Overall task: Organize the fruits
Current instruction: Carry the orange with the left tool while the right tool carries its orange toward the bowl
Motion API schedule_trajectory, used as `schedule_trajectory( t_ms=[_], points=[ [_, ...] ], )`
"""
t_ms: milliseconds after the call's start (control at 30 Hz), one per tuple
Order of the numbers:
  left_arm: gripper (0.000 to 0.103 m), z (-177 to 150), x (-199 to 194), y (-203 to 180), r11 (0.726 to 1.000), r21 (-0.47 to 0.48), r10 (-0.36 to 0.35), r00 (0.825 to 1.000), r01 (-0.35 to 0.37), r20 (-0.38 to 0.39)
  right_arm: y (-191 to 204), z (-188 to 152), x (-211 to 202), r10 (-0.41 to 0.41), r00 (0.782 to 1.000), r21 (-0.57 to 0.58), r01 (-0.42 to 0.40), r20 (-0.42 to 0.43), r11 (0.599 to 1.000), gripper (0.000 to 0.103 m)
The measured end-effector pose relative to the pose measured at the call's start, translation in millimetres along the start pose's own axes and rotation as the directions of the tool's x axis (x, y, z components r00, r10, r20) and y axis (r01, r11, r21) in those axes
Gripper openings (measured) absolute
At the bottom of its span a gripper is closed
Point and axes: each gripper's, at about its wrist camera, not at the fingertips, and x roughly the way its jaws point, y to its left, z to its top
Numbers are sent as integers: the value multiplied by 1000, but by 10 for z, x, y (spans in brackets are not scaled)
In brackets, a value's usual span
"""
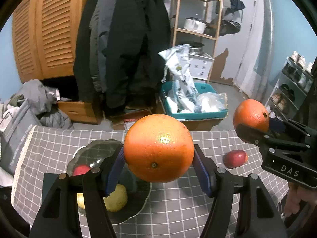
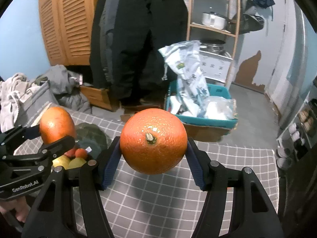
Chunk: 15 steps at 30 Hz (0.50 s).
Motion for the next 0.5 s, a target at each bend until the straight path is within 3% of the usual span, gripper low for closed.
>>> schedule_trajectory(
  t_ms=[500],
  points=[
    [68,-117,156,706,992,-96,77,995,-82,-58,586,102,469,78,995,-61,-82,-62,995,64]
  ],
)
